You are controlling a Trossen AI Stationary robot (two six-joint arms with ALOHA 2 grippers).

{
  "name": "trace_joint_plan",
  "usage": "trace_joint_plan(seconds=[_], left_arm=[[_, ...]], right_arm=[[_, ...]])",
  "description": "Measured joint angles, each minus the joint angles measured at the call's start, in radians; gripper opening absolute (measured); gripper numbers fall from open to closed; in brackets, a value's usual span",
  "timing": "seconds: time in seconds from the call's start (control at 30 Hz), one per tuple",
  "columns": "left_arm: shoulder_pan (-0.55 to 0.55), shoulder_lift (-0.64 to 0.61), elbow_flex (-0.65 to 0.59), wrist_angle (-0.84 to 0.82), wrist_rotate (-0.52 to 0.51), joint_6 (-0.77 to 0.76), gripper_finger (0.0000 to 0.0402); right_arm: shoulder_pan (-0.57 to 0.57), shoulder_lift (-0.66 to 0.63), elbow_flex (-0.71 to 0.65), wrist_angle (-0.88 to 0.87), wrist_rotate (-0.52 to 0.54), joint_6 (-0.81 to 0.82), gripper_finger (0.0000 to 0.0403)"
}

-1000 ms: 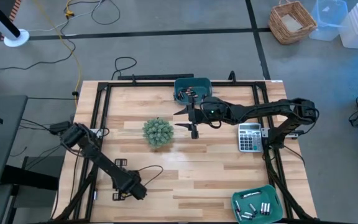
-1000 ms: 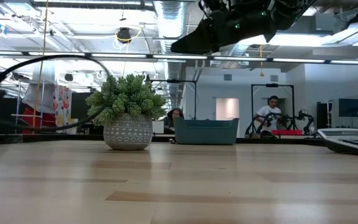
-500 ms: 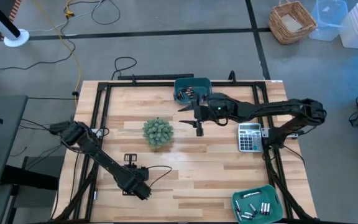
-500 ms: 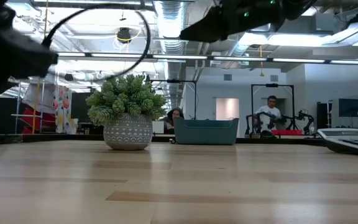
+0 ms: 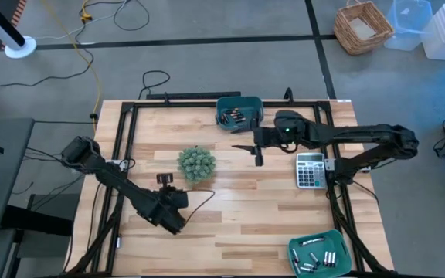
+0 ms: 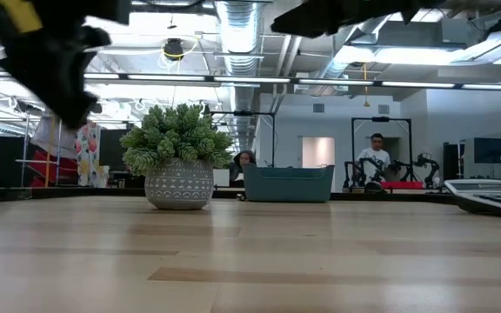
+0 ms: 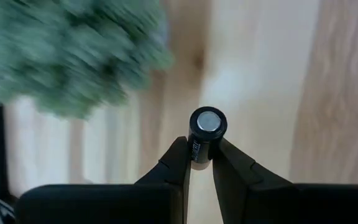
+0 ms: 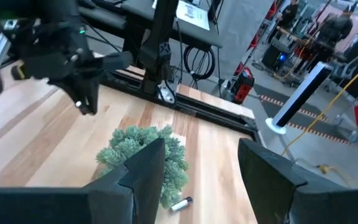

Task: Sort batteries
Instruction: Put the black battery into the blue bin

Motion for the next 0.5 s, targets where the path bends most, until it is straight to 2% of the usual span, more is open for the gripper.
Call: trace_joint_plan(seconds=[0.27, 0.5], left_arm=[[0.078, -0.117, 0.0, 0.142, -0.12, 0.184, 0.004], [0.189, -0.164, 0.0, 0.345, -0.138, 0.439, 0.004]], right_arm=[[-0.052, -0.134, 0.0, -0.03, 0.0, -0.018, 0.022], [-0.098, -0.226, 0.0, -0.096, 0.0, -0.018, 0.022]])
